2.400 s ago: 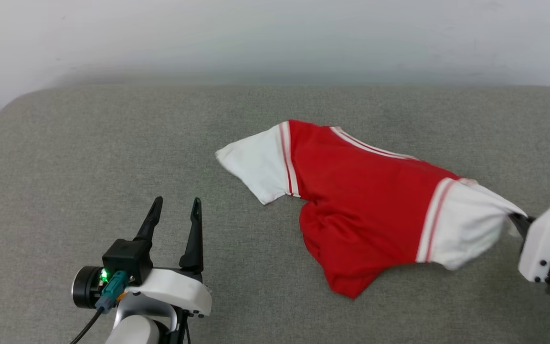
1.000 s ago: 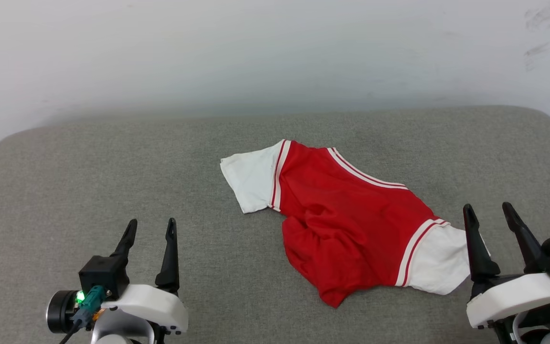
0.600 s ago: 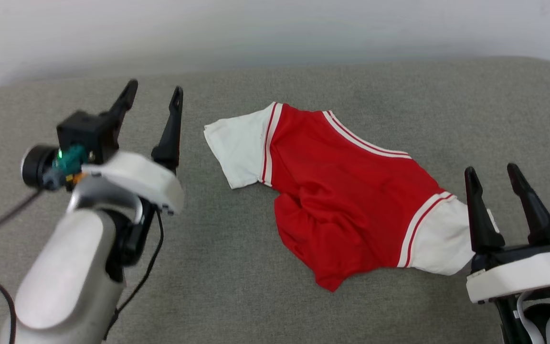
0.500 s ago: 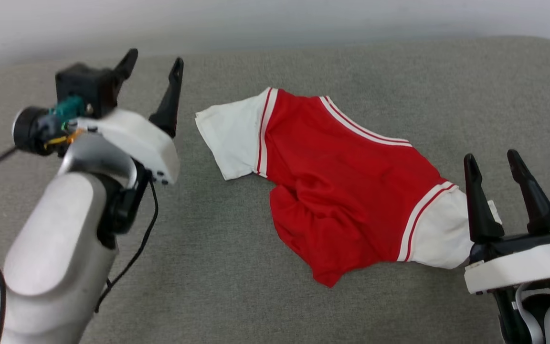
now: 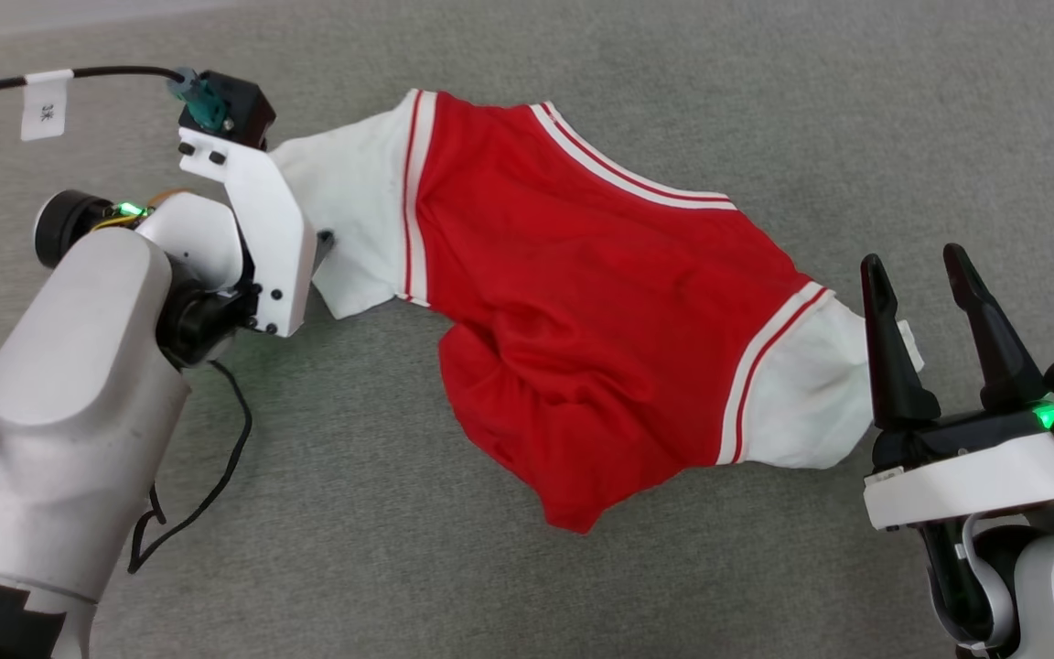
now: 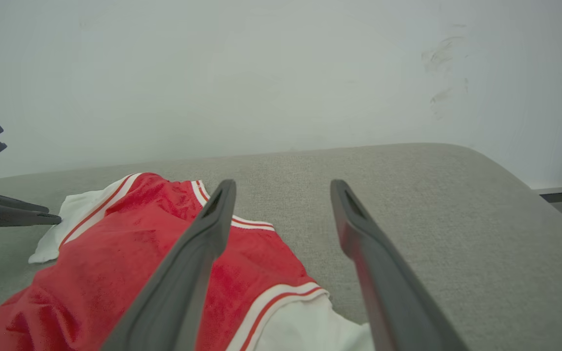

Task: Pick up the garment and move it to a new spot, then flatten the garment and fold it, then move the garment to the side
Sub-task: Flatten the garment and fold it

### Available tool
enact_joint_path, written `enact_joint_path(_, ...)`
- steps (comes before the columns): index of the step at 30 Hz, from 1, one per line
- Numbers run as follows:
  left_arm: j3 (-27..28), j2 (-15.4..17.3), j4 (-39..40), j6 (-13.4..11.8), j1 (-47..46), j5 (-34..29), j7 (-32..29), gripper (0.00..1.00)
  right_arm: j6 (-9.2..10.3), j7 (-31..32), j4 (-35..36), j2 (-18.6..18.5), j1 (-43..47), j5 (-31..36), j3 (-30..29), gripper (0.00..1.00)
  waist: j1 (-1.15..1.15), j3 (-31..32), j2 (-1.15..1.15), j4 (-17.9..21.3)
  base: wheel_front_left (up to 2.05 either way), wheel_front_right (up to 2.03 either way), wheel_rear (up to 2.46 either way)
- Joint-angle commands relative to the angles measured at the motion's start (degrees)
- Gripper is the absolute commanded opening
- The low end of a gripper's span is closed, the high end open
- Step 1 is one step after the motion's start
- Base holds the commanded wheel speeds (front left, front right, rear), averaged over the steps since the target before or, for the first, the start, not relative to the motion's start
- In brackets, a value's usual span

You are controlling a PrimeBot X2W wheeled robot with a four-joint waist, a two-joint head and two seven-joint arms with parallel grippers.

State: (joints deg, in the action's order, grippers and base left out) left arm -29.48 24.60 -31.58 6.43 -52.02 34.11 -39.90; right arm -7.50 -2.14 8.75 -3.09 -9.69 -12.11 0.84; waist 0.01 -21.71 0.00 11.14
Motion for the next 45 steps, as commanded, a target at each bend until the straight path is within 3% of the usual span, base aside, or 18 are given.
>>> enact_joint_path(1, -0.7, 0.2, -1.8, 0.3, -1.2, 0.7, -1.7, 1.00, 0.02, -0.7, -0.5, 0.3, -0.9, -0.6, 0.2, 1.00, -0.01, -1.3, 0.00, 1.2, 0.00, 0.00, 0.00)
enact_joint_path(7, -2.5, -1.0, -9.1, 0.7, -0.2, 3.1, -7.9, 1.00, 0.02, -1.7, -1.9, 0.3, -1.3, -1.5, 0.6, 1.00, -0.01, -1.8, 0.00, 2.0, 0.00, 0.00, 0.00)
enact_joint_path(8, -2.8, -1.3, -10.3, 0.7, 0.3, 3.6, -8.8, 0.70, 0.02, -1.9, -2.3, 0.3, -1.5, -1.6, 0.7, 1.00, -0.01, -1.8, 0.00, 2.1, 0.00, 0.00, 0.00)
enact_joint_path(9, -3.0, -1.7, -11.0, 0.8, 0.4, 4.0, -9.2, 0.11, 0.02, -1.9, -2.6, 0.3, -1.5, -1.8, 0.7, 1.00, -0.01, -1.8, 0.00, 2.2, 0.00, 0.00, 0.00)
enact_joint_path(10, -3.0, -2.0, -11.7, 0.8, 0.5, 4.6, -9.3, 0.00, 0.02, -2.1, -2.8, 0.3, -1.6, -2.0, 0.8, 1.00, -0.01, -1.7, 0.00, 2.2, 0.00, 0.00, 0.00)
enact_joint_path(16, -3.2, -1.9, -10.6, 0.9, 0.0, 4.3, -2.1, 0.00, 0.02, -2.0, -3.4, 0.3, -1.1, -1.5, 0.2, 1.00, -0.01, 0.3, 0.00, 1.5, 0.00, 0.00, 0.00)
enact_joint_path(24, -2.1, 0.0, -2.7, 0.2, 5.2, 4.3, 9.0, 0.00, 0.02, -0.6, -2.3, 0.3, 1.4, 0.9, -0.6, 1.00, -0.01, 6.1, 0.00, -1.7, 0.00, 0.00, 0.00)
enact_joint_path(29, -0.7, 1.7, 6.2, -3.6, 14.2, 5.1, 12.9, 0.00, 0.02, 0.3, -1.6, 0.3, 3.4, 1.1, -0.6, 1.00, -0.01, 9.9, 0.00, -3.7, 0.00, 0.00, 0.00)
enact_joint_path(37, -0.3, 3.1, 22.0, -11.7, 34.0, 6.5, 16.2, 0.00, 0.02, 2.2, -0.3, 0.3, 7.4, 0.9, -0.6, 1.00, -0.01, 14.5, 0.00, -6.2, 0.00, 0.00, 0.00)
enact_joint_path(45, -1.0, 0.3, 27.2, -16.8, 48.2, 9.4, 19.1, 0.00, 0.02, 3.8, 1.7, 0.3, 9.3, 1.5, -0.2, 1.00, -0.01, 16.2, 0.00, -7.3, 0.00, 0.00, 0.00)
